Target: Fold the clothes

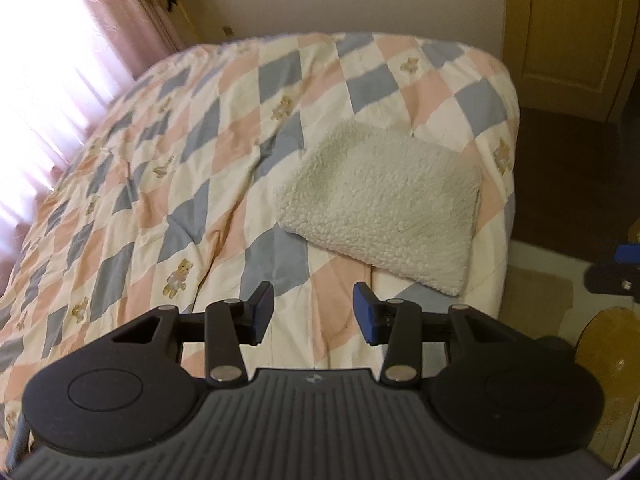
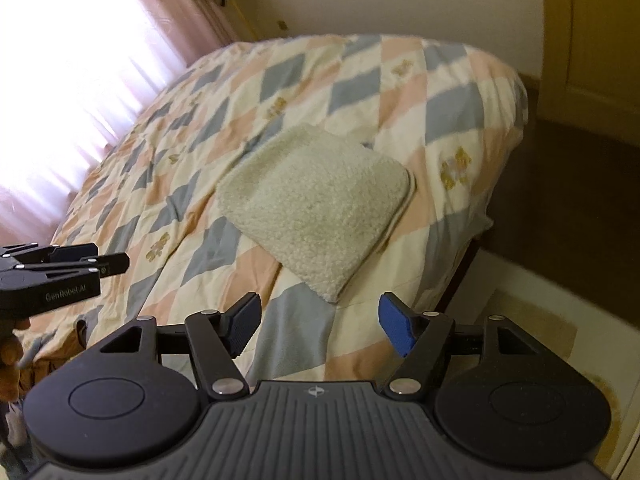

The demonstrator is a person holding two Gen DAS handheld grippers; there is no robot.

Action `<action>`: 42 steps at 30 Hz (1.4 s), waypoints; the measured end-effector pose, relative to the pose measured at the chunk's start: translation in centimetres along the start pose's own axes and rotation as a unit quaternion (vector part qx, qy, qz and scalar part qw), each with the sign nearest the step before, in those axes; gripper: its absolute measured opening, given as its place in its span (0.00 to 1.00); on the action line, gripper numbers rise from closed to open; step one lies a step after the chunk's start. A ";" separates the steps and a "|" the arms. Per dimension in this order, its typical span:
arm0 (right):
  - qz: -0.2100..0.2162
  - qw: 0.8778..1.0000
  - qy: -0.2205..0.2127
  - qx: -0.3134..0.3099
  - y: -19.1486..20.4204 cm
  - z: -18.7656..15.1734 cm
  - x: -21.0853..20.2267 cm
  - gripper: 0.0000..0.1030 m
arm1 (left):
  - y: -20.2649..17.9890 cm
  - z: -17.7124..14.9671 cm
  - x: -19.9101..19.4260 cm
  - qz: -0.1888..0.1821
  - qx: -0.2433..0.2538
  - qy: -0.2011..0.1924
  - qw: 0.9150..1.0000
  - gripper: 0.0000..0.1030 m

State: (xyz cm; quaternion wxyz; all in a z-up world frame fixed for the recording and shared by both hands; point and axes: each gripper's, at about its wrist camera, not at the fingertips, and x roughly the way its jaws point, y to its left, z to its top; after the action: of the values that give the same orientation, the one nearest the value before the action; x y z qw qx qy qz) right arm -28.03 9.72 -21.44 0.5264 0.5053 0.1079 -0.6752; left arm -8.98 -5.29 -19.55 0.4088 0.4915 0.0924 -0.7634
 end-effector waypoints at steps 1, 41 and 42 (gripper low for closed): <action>0.006 1.000 0.005 0.010 -0.7 0.3 0.7 0.66 | 0.3 0.8 1.1 0.000 0.005 0.004 1.000 0.38; 0.174 0.914 -0.020 0.366 -16.6 2.9 26.9 0.65 | 11.4 16.3 44.8 -0.424 -0.079 0.197 0.880 0.69; 0.175 0.914 -0.018 0.365 -16.7 3.0 27.1 0.65 | 11.2 16.1 45.5 -0.434 -0.085 0.202 0.874 0.72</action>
State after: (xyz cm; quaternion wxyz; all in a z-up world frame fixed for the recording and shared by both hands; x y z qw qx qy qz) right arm -41.62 -1.58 -48.08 0.4169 0.6611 -0.2459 -0.5733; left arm -20.16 -45.61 -46.17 0.0488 0.5088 0.4416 -0.7374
